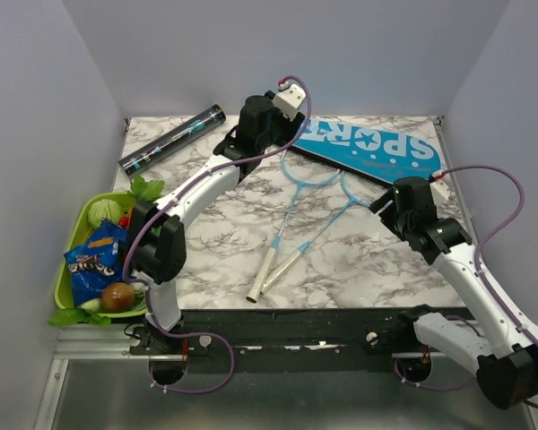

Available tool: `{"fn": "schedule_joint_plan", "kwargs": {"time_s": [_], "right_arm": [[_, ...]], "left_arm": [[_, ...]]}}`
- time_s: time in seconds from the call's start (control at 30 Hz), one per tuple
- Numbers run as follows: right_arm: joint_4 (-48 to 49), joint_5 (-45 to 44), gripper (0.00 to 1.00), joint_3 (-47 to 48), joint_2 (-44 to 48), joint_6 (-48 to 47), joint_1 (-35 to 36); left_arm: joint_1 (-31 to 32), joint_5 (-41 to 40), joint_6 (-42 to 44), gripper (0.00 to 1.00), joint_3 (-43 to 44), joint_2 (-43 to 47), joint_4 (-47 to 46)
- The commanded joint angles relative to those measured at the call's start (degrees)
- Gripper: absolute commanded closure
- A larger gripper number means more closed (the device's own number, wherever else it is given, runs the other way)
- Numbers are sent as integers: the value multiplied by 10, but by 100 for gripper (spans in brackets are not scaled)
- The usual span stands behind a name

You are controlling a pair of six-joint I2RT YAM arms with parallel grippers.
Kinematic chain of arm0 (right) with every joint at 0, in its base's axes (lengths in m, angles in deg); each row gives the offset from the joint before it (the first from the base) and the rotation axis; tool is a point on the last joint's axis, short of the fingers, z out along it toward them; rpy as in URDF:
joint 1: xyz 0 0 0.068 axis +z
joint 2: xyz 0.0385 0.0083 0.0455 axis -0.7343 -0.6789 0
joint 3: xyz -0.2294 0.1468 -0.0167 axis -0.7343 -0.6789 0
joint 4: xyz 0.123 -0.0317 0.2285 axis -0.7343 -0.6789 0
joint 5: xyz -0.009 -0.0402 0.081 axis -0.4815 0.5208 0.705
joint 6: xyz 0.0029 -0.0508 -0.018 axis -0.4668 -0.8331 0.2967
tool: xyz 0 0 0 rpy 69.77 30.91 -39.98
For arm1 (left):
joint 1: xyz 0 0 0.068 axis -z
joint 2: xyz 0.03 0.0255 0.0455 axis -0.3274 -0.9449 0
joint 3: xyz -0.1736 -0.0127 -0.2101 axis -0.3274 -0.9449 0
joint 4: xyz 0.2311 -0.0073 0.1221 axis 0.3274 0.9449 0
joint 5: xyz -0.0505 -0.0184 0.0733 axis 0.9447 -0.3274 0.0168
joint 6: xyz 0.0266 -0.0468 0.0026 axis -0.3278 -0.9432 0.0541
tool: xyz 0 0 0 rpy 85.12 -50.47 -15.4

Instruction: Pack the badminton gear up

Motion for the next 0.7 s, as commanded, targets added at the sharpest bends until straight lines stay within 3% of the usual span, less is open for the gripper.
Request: {"fn": "schedule_joint_plan", "kwargs": {"time_s": [0.0, 0.1, 0.17, 0.37, 0.43, 0.5, 0.67], "right_arm": [[71, 22, 22, -31, -27, 15, -118], [113, 59, 20, -51, -68, 28, -197], [169, 99, 19, -65, -92, 32, -226], [244, 107, 14, -59, -172, 43, -313], [267, 115, 13, -62, -206, 51, -345], [308, 132, 12, -64, -232, 57, -376], [435, 219, 10, -67, -340, 58, -422]], "left_arm": [[9, 102, -177, 30, -31, 76, 124], [25, 127, -208, 29, -94, 131, 130], [46, 115, -212, 27, -136, 170, 145], [120, 38, -212, 20, -253, 255, 167], [145, 24, -218, 18, -271, 277, 175], [161, 21, -207, 9, -286, 295, 186], [179, 44, -171, 4, -300, 323, 218]]}}
